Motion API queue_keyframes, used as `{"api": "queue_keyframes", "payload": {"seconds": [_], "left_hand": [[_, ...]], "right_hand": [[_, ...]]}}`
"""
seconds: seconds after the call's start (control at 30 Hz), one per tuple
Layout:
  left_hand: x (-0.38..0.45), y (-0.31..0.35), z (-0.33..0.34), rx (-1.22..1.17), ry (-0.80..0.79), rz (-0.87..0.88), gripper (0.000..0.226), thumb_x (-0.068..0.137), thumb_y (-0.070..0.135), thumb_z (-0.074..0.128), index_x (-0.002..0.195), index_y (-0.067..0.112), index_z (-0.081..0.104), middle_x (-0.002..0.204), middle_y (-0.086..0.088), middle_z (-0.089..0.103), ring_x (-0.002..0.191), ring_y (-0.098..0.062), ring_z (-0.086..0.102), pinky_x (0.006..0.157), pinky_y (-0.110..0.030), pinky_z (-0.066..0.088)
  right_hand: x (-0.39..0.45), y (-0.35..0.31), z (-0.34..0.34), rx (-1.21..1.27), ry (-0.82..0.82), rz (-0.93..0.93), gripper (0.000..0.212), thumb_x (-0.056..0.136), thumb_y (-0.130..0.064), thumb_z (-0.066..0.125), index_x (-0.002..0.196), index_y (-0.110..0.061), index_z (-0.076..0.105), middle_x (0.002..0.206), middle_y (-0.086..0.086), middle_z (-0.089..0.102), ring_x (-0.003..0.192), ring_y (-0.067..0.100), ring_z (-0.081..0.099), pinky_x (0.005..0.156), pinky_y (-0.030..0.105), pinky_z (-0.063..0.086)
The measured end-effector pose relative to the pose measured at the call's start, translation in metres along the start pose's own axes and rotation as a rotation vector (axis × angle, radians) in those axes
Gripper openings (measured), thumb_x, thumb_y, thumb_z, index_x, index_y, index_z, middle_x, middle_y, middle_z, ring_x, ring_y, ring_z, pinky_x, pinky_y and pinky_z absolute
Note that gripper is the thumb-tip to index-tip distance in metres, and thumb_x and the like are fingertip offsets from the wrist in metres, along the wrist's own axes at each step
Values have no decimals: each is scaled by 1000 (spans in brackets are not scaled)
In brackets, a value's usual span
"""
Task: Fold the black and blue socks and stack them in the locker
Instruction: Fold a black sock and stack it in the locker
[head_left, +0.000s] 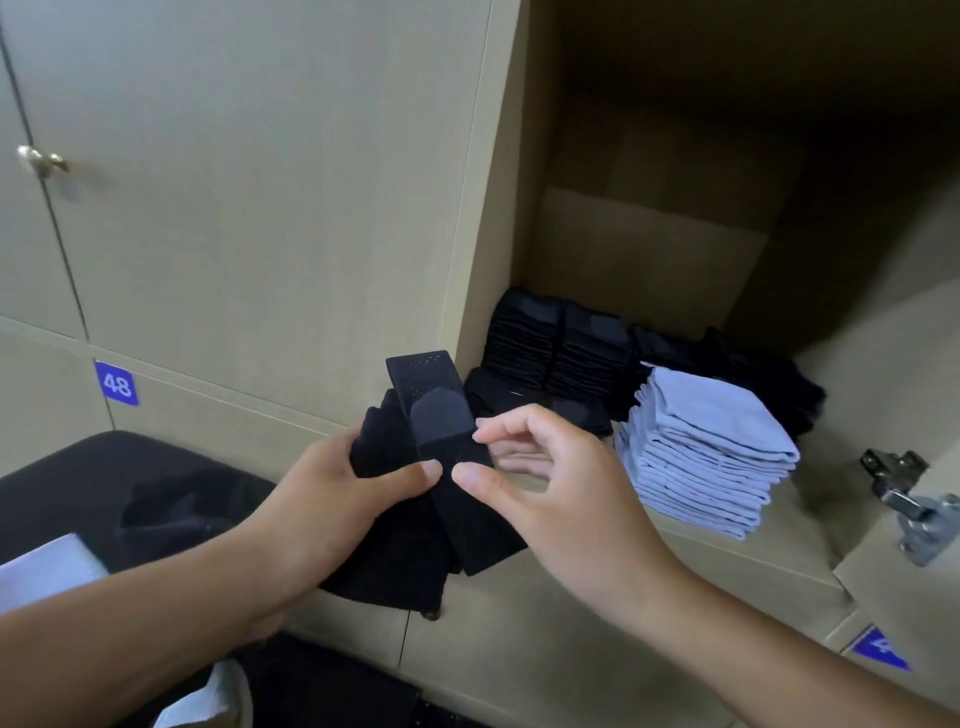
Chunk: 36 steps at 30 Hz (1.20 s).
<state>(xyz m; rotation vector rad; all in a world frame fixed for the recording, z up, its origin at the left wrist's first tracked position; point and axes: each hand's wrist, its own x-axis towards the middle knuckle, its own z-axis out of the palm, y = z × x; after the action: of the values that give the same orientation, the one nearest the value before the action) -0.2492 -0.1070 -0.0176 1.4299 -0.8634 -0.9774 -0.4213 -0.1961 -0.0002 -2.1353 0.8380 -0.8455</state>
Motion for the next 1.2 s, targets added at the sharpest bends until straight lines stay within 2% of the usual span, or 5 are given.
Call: {"api": "queue_keyframes", "payload": {"seconds": [0.13,0.33,0.63,1.0,1.2], "left_hand": [[0,-3,7,-85,-37,2,18,96,23,66,111,16,73,99,-8,79,91,-26,78,81,-40,60],[0,-6,12,-147,-62,-41,19,102,24,56,107,16,73,93,-14,78,84,-30,78,61,-34,61],[10,-3,17,-90,-120,48,21,103,18,53,117,18,69,104,-9,78,98,-26,76,88,-45,61],[14,-4,0,-21,-61,42,16,102,27,58,104,23,73,95,-4,79,87,-26,78,78,-48,62],[14,-4,-2,3,-52,35,16,101,25,58,104,16,72,92,-6,79,84,-28,78,77,-47,62]], "right_hand": [[6,0,6,-32,8,53,38,70,-61,79,98,-37,69,111,-22,69,106,-8,62,95,21,52],[10,4,10,-122,-23,128,47,62,-60,87,98,-36,67,113,-20,67,108,-9,59,91,15,48],[16,10,-1,-106,14,201,36,68,-46,89,93,-34,65,103,-15,66,103,-3,61,94,26,52],[52,14,-59,-235,-93,48,41,77,-23,87,104,-36,60,115,-18,65,110,-4,61,101,34,51],[96,11,-83,-532,-170,24,45,78,-23,87,113,-30,60,119,-13,62,115,2,57,100,23,46]]}}
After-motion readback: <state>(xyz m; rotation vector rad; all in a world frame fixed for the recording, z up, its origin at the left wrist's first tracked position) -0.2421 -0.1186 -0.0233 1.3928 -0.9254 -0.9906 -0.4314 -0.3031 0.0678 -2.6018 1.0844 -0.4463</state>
